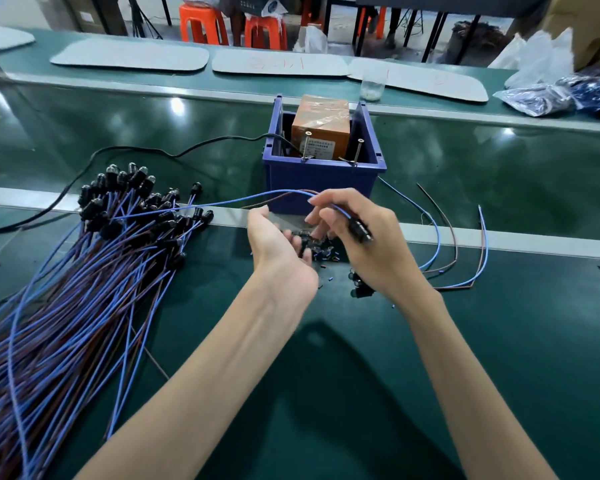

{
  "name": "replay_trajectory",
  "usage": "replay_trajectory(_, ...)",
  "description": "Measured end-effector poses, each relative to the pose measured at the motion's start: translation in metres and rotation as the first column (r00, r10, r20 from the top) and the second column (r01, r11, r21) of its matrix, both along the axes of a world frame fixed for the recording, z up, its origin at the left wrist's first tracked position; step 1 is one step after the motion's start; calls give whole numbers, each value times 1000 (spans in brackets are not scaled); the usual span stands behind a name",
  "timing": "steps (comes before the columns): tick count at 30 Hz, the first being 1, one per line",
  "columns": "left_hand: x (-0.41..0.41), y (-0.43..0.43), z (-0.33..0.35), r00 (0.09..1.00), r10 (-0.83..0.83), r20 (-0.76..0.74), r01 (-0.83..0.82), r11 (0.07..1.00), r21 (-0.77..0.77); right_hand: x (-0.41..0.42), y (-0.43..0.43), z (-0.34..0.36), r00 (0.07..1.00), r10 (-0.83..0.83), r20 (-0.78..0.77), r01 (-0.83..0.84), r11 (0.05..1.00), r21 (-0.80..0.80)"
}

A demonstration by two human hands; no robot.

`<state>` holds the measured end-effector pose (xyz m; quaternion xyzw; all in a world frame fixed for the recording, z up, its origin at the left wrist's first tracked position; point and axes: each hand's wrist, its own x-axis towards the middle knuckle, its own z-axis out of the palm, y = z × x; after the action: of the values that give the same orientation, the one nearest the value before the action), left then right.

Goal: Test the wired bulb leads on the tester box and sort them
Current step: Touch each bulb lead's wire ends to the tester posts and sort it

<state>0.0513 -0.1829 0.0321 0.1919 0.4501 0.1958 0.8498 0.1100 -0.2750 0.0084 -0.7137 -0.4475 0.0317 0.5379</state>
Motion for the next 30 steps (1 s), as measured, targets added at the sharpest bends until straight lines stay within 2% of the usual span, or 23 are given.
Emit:
replay_trajectory(2,0,4,0,986,-105,133,119,987,-107,2,-4,2,994,73,-77,-72,997,7)
replay_trajectory(4,0,15,1,945,-77,317,136,976,-168,5,-9,4,970,156,-186,-155,988,22)
replay_trajectory(7,1,36,4,910,95,404,-13,979,-201,10,-14,4,968,154,-196,-152,988,26)
replay_trajectory(9,2,47,3,901,194,387,-124,972,-199,14,-14,3,970,126,-207,-102,987,125)
replay_trajectory(10,2,50,2,900,229,371,-170,968,-185,16,-14,3,948,130,-289,-67,973,219)
replay_trajectory(12,2,53,-1,900,271,342,-230,961,-156,19,-13,5,852,183,-490,38,913,406)
replay_trajectory(14,2,51,-2,899,286,332,-258,958,-126,19,-13,8,733,262,-628,167,825,540)
replay_trajectory(16,2,49,-3,898,295,325,-285,955,-80,19,-14,14,632,291,-719,315,750,581)
replay_trajectory(18,1,45,-4,903,290,317,-313,950,23,22,-16,17,584,213,-784,416,750,514)
replay_trajectory(20,2,33,-8,933,206,295,-271,942,200,24,-19,18,575,114,-810,439,792,423)
replay_trajectory(22,4,16,-14,979,7,203,-93,904,417,24,-18,19,596,67,-800,413,829,377)
replay_trajectory(24,6,0,-19,967,-248,58,170,798,578,21,-16,20,647,35,-762,362,865,347)
replay_trajectory(26,7,-9,-21,908,-417,-46,341,671,658,17,-14,20,701,-14,-713,325,896,302)
replay_trajectory(28,7,-13,-22,885,-461,-65,365,599,713,14,-14,17,722,-42,-691,307,914,265)
replay_trajectory(30,6,-15,-21,893,-449,-41,330,588,738,13,-14,14,714,-27,-700,287,923,257)
